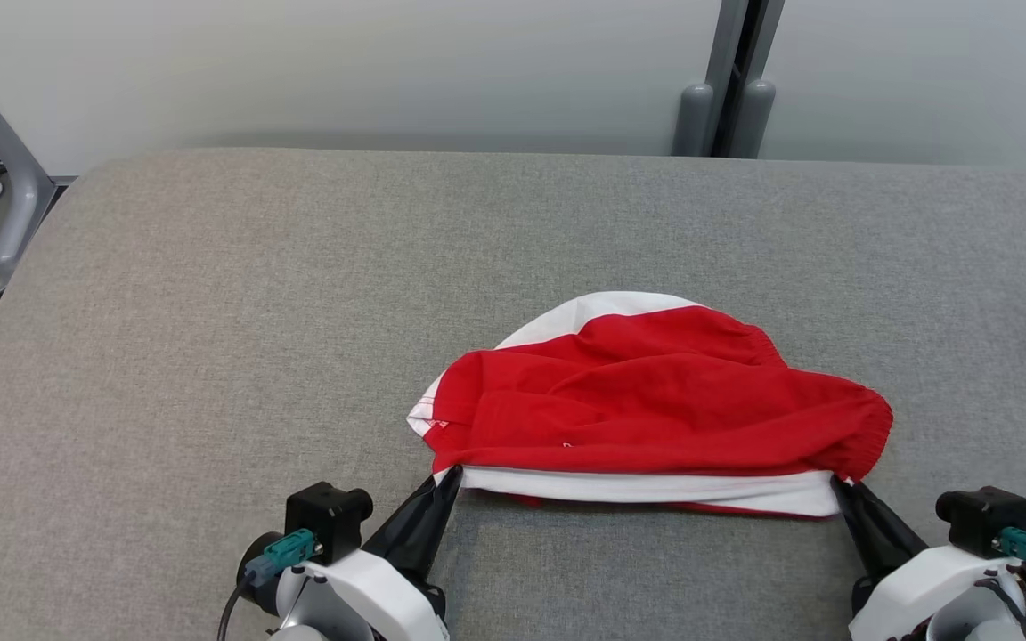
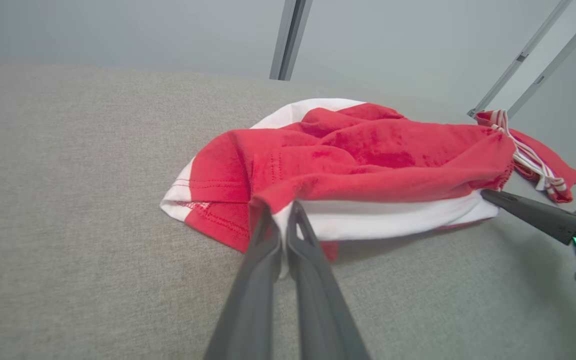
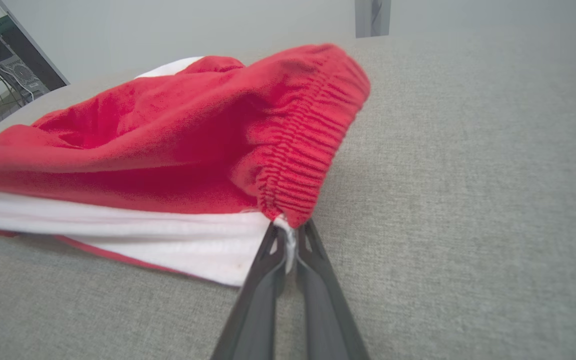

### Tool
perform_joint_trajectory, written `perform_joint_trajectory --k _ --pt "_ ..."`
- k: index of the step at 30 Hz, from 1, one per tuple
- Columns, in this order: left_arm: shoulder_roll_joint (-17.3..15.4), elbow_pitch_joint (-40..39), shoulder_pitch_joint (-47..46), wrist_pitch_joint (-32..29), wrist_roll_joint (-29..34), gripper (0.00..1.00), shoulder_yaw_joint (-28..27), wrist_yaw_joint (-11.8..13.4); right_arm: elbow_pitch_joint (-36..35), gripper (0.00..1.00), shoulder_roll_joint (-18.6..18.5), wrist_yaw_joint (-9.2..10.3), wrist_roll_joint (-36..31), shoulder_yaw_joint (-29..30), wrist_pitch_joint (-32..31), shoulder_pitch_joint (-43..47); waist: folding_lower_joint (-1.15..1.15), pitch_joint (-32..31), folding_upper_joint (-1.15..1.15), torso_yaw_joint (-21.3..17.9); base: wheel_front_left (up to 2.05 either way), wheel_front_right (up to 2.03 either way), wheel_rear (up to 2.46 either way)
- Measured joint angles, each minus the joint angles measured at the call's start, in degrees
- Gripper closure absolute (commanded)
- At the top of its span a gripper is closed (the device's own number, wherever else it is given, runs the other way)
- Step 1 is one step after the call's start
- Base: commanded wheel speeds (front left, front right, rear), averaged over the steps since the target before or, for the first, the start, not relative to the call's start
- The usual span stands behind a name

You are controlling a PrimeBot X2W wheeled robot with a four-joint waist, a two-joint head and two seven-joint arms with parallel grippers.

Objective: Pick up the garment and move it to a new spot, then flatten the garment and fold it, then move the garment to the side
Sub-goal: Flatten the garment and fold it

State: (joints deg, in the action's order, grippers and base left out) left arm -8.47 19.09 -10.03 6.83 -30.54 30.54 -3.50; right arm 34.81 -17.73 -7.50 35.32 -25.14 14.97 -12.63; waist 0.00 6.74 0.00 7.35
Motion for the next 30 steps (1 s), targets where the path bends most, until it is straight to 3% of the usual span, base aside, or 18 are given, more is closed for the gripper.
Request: perform_joint_trajectory --k 5,10,18,23,30 --pt "-0.3 -0.8 -0.1 -0.4 -1.6 1.00 -0.4 -0.1 -4.6 1.00 -2.2 0.01 1.3 -1.0 0.0 0.0 0.00 -0.9 0.00 -0.7 0.00 0.00 0.00" --pt "-0.7 -4.1 -0.2 -2.2 -5.1 1.00 -2.0 -1.0 -12.0 1.00 -7.2 0.01 5.0 -2.6 -0.5 -1.5 0.00 -2.2 0.00 -1.8 0.00 0.00 0.00" --pt "-2.0 -13.0 -4.3 -8.2 -12.3 1.00 -5.6 -1.6 -25.3 1.00 -13.5 0.01 17.0 0.3 -8.4 -8.3 0.00 -4.4 0.00 -3.5 0.00 0.00 0.00" --pt "-1.7 -16.9 -8.4 -12.2 -17.2 1.00 -8.4 -1.4 -28.3 1.00 -12.8 0.01 26.7 4.1 -14.5 -13.1 0.00 -5.8 0.00 -4.3 0.00 0.00 0.00" --pt "-1.3 -17.9 -13.9 -16.0 -20.6 1.00 -10.8 0.6 -22.3 1.00 -7.5 0.01 37.3 8.0 -27.2 -19.0 0.00 -7.8 0.00 -5.5 0.00 0.00 0.00"
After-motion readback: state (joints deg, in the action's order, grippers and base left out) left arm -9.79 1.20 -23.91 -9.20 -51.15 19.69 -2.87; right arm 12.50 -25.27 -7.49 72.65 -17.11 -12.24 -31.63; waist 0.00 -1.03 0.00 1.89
